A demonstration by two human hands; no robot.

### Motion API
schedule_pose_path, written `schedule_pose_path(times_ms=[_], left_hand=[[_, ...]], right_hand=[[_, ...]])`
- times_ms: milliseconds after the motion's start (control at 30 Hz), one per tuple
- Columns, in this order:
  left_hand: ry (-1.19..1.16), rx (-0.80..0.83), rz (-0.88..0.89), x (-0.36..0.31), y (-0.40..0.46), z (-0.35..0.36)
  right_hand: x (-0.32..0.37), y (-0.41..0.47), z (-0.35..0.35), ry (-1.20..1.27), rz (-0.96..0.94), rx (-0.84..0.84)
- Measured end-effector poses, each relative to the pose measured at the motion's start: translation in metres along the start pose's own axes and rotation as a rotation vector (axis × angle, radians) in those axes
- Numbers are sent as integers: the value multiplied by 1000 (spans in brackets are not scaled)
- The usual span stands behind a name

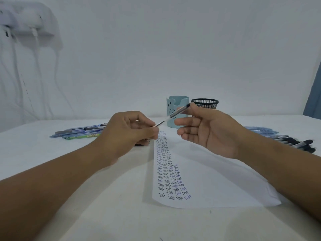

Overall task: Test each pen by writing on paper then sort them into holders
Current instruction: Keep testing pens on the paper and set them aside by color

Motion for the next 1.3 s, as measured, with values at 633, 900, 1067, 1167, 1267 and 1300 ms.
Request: schedule_pose_path(times_ms=[633,900,1067,1167,1267,1300], left_hand=[[-27,49,69,-1,-4,15],[668,191,122,3,3,-5],[901,299,122,12,8,-13],[878,333,132,14,10,-11],[855,337,140,16,13,-12],[853,336,141,17,14,-12]], right_hand=[[-5,-1,7,1,-25,49],[-13,6,-6,-246,-208,-185],[-20,-1,-2,-321,-36,-47],[-27,-1,3,-407,-12,17],[-31,-1,4,-467,-17,32],[-31,-2,4,-480,-10,54]])
Point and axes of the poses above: each hand's wrist, its own y-axis towards the middle knuckle, its own z-axis out of the palm, x = y × z, the point moved 2 cm from there along y, towards the middle knuckle, and after that the axes turned 10 degrees about -z, right-handed, at the moved point
